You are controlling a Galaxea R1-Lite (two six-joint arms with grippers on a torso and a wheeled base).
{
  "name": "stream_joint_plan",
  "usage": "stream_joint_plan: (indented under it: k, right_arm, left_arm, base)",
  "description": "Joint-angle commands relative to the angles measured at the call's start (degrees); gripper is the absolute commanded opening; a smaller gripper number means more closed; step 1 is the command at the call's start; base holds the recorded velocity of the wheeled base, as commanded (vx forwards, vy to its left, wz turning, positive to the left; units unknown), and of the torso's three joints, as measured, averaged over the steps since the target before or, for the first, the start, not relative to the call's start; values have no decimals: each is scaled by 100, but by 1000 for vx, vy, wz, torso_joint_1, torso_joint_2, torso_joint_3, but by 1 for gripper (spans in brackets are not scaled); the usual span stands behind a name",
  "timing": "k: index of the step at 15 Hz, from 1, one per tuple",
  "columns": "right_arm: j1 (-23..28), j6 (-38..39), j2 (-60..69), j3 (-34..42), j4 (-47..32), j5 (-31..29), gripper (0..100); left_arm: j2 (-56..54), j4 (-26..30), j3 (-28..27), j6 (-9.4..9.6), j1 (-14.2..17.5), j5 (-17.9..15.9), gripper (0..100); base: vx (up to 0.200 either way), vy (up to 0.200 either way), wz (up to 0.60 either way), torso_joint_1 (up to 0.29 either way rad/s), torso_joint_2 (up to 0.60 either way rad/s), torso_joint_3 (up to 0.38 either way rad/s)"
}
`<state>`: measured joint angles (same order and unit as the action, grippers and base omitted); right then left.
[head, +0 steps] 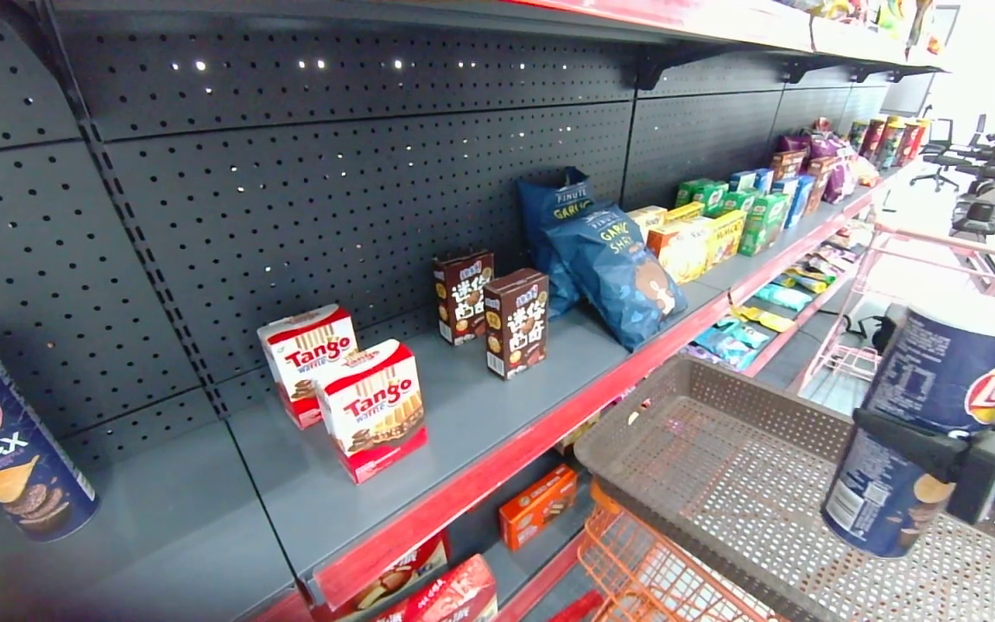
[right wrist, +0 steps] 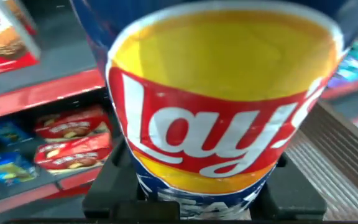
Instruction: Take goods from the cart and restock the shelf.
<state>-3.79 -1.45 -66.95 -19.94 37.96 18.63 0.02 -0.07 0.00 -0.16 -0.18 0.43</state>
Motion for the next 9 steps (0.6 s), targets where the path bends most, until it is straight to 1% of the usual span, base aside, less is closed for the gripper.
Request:
stream_joint_plan:
  k: [1,2,3,4,9]
  right_arm:
    - [467,-22,929,131,-386,-17,0]
    - [520,-40,1052,131,-571,-105,0]
    - [581,-127,1149,114,-887,-395,0]
    - [625,-268,1158,114,-966,-659,0]
    - [432,-286,1184,140,-966,-852,0]
  left_arm:
    - [-2,-1,0,-2,1,1,100]
    - [-2,-1,0,-2,1,1,100]
    - [-2,-1,0,-2,1,1,100]
    - [-2,-1,0,-2,1,1,100]
    - [-2,-1,0,-2,1,1,100]
  base:
    - [0,0,0,0,0,0]
    - [0,0,0,0,0,0]
    - [0,0,0,0,0,0]
    - [0,0,0,0,0,0]
    - [0,0,600,1,-2,1]
